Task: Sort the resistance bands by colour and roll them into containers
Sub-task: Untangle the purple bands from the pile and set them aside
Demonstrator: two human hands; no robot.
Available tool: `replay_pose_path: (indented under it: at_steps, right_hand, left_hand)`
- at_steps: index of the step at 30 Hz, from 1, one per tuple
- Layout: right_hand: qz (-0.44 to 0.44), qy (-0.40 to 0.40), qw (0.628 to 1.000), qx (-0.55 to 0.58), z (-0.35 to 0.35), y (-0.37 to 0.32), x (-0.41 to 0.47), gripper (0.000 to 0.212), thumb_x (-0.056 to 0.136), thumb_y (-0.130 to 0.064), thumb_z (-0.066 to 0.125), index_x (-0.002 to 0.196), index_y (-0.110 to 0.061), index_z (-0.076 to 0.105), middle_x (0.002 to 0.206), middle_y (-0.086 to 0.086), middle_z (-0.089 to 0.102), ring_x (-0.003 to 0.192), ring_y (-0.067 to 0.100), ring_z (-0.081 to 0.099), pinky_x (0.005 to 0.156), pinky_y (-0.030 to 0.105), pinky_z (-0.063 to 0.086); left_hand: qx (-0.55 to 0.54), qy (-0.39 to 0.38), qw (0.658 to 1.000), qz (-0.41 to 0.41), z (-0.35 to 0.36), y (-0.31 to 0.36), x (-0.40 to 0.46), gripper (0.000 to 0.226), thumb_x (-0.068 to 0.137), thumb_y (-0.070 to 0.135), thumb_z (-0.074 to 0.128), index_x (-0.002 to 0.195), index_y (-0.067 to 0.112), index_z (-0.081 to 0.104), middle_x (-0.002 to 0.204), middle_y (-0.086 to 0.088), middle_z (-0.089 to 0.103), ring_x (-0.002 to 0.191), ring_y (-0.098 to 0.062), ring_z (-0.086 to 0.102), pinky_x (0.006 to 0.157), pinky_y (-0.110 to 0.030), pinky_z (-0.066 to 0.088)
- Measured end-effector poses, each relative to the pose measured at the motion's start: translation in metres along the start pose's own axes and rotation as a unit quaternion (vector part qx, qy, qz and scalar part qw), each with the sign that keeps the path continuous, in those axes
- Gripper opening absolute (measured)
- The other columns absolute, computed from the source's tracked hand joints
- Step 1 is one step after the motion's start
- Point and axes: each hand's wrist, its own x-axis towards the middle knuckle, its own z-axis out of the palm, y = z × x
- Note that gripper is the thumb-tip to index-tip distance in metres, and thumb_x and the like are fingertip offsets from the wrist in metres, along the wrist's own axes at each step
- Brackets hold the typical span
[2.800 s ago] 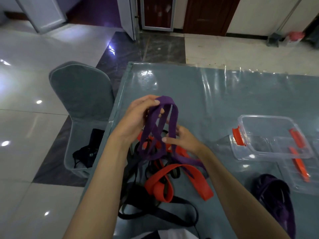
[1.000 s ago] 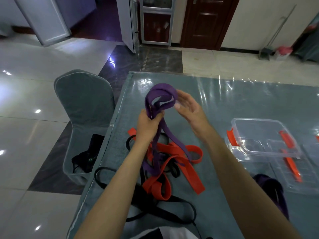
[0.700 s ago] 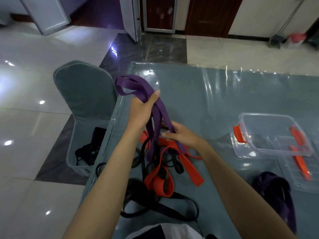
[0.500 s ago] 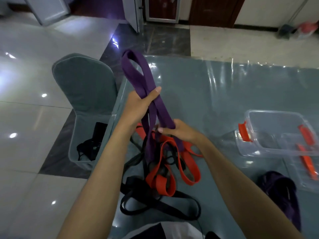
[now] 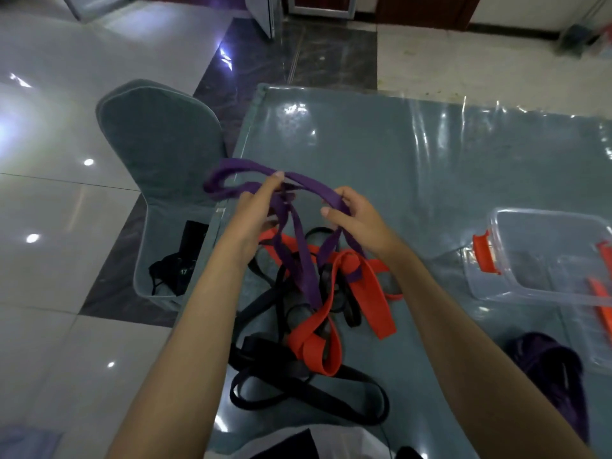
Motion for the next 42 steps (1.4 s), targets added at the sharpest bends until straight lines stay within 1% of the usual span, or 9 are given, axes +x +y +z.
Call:
replay_pose_path:
  at_steps: [7, 11, 18, 23, 26, 29, 32, 36, 42]
  right_hand:
    - [0.007, -0.020, 1.000, 0.023, 0.010, 0.009, -0.019, 0.032, 0.095, -0.011, 0.060, 0.120, -0.031, 0.064, 0.111, 0.005, 0.072, 0.106, 0.018, 0.069, 0.105, 0.039, 0.050]
    - [-0.006, 0.003, 0.999, -0.040, 0.020, 0.020, -0.039, 0.036, 0.095, 0.001, 0.066, 0.123, -0.023, 0.068, 0.114, 0.002, 0.075, 0.102, 0.006, 0.071, 0.099, 0.033, 0.056]
    - [-0.041, -0.002, 0.994, -0.105, 0.047, 0.027, -0.078, 0.045, 0.089, 0.010, 0.055, 0.119, -0.020, 0.073, 0.103, -0.010, 0.076, 0.095, -0.002, 0.069, 0.092, 0.023, 0.055]
    - [-0.031, 0.272, 0.940, -0.202, 0.038, 0.060, -0.086, 0.036, 0.085, 0.009, 0.057, 0.095, -0.023, 0.070, 0.094, -0.009, 0.068, 0.091, 0.003, 0.064, 0.089, 0.031, 0.050]
    - [0.012, 0.116, 0.958, -0.261, 0.020, 0.092, -0.100, 0.030, 0.095, -0.009, 0.066, 0.125, -0.015, 0.069, 0.120, -0.006, 0.062, 0.116, 0.018, 0.061, 0.108, 0.034, 0.044]
    - [0.066, -0.039, 0.949, -0.307, 0.014, 0.120, -0.124, 0.031, 0.085, -0.024, 0.073, 0.116, -0.025, 0.070, 0.118, -0.002, 0.061, 0.097, 0.005, 0.065, 0.096, 0.026, 0.050]
    - [0.069, -0.041, 0.952, -0.296, 0.013, 0.133, -0.141, 0.018, 0.075, -0.028, 0.070, 0.090, -0.038, 0.068, 0.118, -0.003, 0.056, 0.088, 0.004, 0.066, 0.084, 0.012, 0.049]
    - [0.058, 0.009, 0.955, -0.290, 0.019, 0.144, -0.155, 0.035, 0.073, -0.026, 0.089, 0.102, -0.034, 0.070, 0.117, -0.013, 0.045, 0.092, -0.001, 0.060, 0.089, 0.014, 0.048]
    - [0.107, -0.075, 0.940, -0.315, 0.032, 0.146, -0.175, 0.046, 0.082, -0.028, 0.086, 0.109, -0.060, 0.065, 0.101, -0.015, 0.068, 0.080, -0.008, 0.066, 0.077, 0.012, 0.051]
  left_hand:
    - [0.018, -0.081, 0.994, -0.072, 0.028, -0.032, -0.025, 0.043, 0.093, 0.053, 0.071, 0.106, 0.012, 0.073, 0.072, 0.008, 0.076, 0.069, -0.006, 0.076, 0.068, -0.022, 0.058]
    - [0.004, -0.109, 0.992, -0.064, 0.038, -0.053, -0.041, 0.045, 0.084, 0.055, 0.080, 0.108, 0.017, 0.081, 0.102, -0.006, 0.082, 0.102, -0.024, 0.077, 0.096, -0.037, 0.060]
    - [-0.050, -0.002, 0.999, -0.018, 0.035, -0.087, -0.052, 0.048, 0.069, 0.040, 0.092, 0.105, 0.010, 0.081, 0.104, -0.012, 0.081, 0.104, -0.031, 0.076, 0.100, -0.050, 0.058]
    - [0.044, 0.013, 0.999, 0.026, 0.020, -0.099, -0.065, 0.004, 0.094, 0.010, 0.075, 0.092, 0.006, 0.077, 0.073, -0.006, 0.078, 0.069, -0.016, 0.071, 0.076, -0.034, 0.057]
    - [0.099, 0.057, 0.993, 0.013, -0.002, -0.106, -0.064, 0.017, 0.091, 0.005, 0.075, 0.075, 0.009, 0.070, 0.047, 0.009, 0.066, 0.045, 0.004, 0.061, 0.058, -0.019, 0.050]
    - [0.145, 0.100, 0.984, 0.006, -0.024, -0.121, -0.062, 0.010, 0.083, 0.007, 0.083, 0.089, 0.005, 0.076, 0.074, -0.005, 0.074, 0.069, -0.012, 0.071, 0.078, -0.035, 0.057]
    - [0.179, 0.121, 0.976, -0.019, -0.030, -0.133, -0.066, 0.036, 0.079, 0.016, 0.087, 0.110, 0.004, 0.072, 0.102, -0.013, 0.074, 0.100, -0.031, 0.071, 0.088, -0.040, 0.056]
    - [0.170, 0.157, 0.973, 0.003, -0.027, -0.142, -0.077, 0.086, 0.086, 0.015, 0.084, 0.152, -0.001, 0.033, 0.137, -0.023, 0.060, 0.128, -0.037, 0.060, 0.100, -0.039, 0.048]
    - [0.168, 0.167, 0.968, 0.088, -0.027, -0.149, -0.073, 0.100, 0.090, 0.003, 0.074, 0.164, 0.023, 0.010, 0.147, -0.015, 0.055, 0.125, -0.032, 0.062, 0.099, -0.034, 0.049]
